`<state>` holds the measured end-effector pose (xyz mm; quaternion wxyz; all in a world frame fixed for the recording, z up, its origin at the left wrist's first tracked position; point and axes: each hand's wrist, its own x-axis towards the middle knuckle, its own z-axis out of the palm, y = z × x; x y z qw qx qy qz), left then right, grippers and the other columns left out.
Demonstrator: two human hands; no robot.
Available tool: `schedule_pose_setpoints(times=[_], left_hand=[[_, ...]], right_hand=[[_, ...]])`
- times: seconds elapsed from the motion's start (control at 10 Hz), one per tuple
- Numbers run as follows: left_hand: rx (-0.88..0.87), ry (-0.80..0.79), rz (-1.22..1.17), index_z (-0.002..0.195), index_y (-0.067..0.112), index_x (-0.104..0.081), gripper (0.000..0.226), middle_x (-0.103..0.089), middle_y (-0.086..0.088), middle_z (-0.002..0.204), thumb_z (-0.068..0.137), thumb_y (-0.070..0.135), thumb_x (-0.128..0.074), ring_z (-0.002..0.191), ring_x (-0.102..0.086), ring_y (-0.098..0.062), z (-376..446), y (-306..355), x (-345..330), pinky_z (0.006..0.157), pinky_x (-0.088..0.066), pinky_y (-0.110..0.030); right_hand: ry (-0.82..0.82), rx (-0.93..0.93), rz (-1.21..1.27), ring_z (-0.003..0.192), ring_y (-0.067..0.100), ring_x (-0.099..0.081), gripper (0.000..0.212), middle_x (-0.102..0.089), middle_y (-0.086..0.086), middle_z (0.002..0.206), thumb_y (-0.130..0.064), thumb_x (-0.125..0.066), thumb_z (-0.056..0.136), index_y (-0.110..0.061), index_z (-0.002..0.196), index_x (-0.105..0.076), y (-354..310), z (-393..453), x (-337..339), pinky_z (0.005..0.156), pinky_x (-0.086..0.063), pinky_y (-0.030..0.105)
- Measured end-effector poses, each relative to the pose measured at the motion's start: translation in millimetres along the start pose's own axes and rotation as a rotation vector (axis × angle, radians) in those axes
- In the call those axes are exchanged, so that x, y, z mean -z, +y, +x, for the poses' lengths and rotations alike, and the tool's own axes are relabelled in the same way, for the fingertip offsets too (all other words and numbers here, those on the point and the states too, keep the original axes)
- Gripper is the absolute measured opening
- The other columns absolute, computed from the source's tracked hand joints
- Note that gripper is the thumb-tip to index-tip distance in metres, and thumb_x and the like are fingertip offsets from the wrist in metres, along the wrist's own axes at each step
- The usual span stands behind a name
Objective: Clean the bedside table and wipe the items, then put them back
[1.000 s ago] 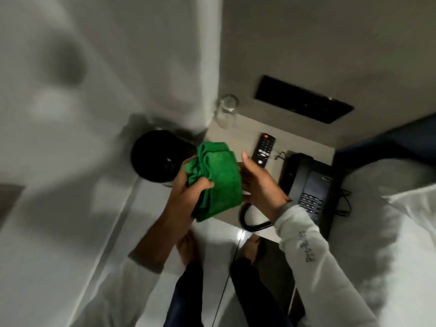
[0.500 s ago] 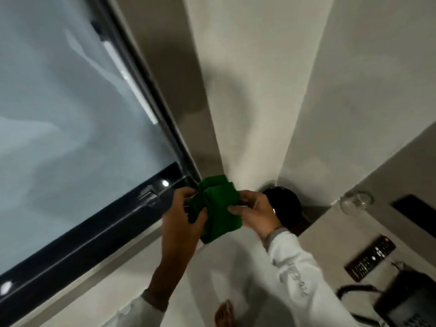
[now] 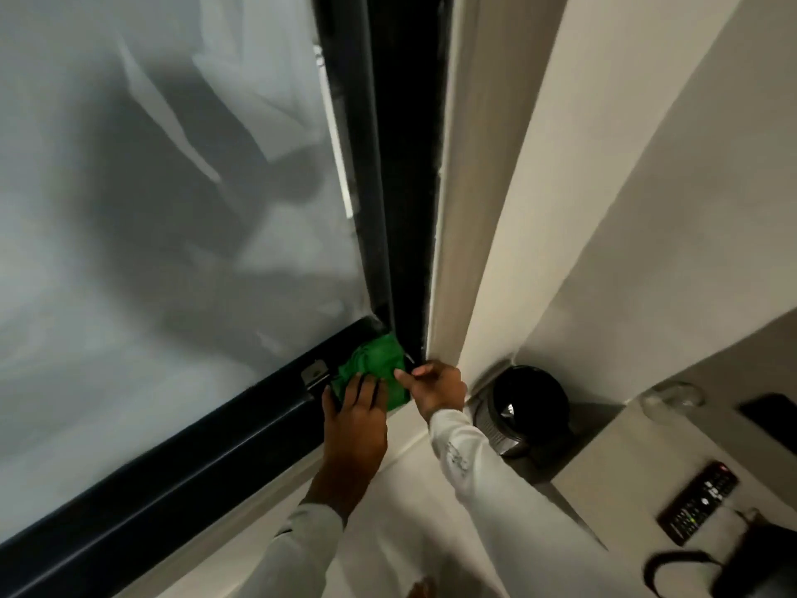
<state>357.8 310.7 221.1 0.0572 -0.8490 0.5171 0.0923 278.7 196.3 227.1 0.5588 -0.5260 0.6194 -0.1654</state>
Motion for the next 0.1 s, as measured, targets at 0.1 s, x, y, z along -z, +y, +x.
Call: schedule_pose_setpoints(times=[0.1], left_hand=[[0.026, -0.148, 0.108, 0.155, 0.017, -0.035, 0.070, -0.042, -0.010, 0.156, 0.091, 0.029, -0.062, 0.148, -0.032, -0.033, 4.8, 17.9, 30.8, 0.117, -0.020, -0.069]], right_hand=[[-0.083, -0.001, -0.007, 0.064, 0.004, -0.065, 0.018, -0.067, -0.008, 0.061, -0.011, -0.084, 0.076, -0.011, 0.072, -0.066, 0.3, -12.3, 56.4, 0.070, -0.053, 0.015]])
